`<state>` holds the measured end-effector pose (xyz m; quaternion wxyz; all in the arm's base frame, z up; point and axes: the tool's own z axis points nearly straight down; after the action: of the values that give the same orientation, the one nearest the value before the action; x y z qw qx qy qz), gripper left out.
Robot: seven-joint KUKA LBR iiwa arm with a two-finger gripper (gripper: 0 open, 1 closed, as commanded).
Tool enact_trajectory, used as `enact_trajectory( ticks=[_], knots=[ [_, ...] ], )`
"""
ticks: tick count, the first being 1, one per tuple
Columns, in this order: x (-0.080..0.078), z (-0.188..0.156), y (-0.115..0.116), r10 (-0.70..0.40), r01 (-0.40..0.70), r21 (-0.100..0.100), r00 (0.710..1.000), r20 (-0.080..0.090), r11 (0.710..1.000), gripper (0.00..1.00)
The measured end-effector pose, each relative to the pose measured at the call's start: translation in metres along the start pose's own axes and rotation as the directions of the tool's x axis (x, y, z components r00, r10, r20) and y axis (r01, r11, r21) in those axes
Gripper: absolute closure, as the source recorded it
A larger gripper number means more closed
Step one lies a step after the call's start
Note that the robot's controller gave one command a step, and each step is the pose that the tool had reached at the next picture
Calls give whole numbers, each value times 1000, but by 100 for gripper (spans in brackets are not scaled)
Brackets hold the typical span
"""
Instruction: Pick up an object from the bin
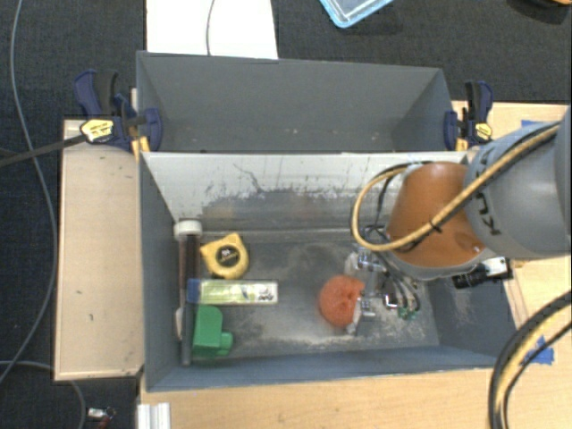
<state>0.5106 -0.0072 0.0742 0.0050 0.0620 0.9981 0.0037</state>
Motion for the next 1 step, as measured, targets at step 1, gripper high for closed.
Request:
enact_trajectory(
  ticks=[1],
  knots=[
    [-22, 4, 12, -16, 16, -1, 1000, 6, 1000, 100]
  ],
)
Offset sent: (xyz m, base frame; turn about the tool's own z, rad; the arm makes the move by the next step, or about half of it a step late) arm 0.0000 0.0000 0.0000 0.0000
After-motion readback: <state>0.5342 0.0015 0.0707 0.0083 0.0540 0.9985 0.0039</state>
